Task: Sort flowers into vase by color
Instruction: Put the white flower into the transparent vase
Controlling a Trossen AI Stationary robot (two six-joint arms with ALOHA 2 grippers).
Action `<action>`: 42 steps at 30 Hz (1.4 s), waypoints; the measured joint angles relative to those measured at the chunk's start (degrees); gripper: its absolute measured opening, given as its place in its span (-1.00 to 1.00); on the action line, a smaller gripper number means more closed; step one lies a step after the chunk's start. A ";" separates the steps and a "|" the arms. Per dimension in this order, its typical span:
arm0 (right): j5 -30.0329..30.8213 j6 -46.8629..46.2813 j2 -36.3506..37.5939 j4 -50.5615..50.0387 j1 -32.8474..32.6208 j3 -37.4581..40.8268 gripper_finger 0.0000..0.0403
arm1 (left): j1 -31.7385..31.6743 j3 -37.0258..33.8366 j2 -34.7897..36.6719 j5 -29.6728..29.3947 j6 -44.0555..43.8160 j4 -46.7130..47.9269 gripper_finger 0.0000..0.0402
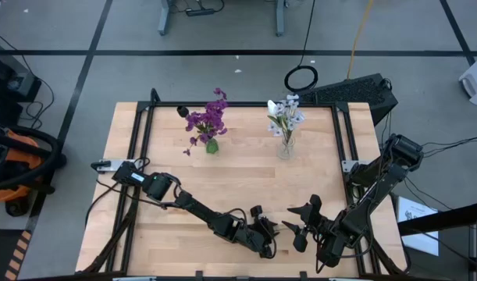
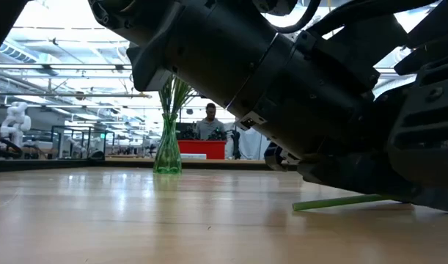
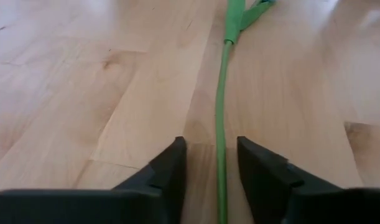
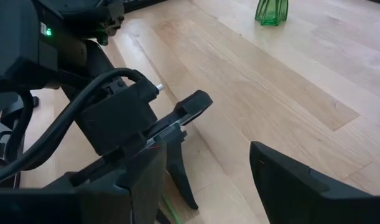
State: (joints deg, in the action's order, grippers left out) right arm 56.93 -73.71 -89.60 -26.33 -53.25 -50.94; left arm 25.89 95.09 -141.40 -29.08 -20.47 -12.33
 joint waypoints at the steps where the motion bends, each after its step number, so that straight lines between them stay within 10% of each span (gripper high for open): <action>1: 0.01 0.00 0.00 0.00 -0.01 0.00 0.10 | -0.05 0.00 0.00 -0.17 -0.03 0.10 -0.36; 8: 0.00 0.02 0.00 0.00 0.01 0.00 0.10 | -0.27 0.00 0.00 -0.50 -0.13 0.21 -0.94; 23: 0.03 2.51 0.00 2.78 -0.01 0.00 0.10 | 0.06 0.02 1.04 -0.24 -0.21 3.76 -0.97; 34: 0.22 5.82 0.00 5.34 -0.12 0.00 0.10 | 2.69 -0.04 10.01 -1.66 -5.08 26.10 -0.95; 42: 0.22 5.84 0.00 5.40 -0.16 0.00 0.10 | 7.52 -0.04 17.13 -14.06 -17.33 48.67 -0.94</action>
State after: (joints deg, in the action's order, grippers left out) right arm 57.14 -67.88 -89.60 -20.92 -53.41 -50.94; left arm 33.41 95.04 -124.27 -43.15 -37.80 36.34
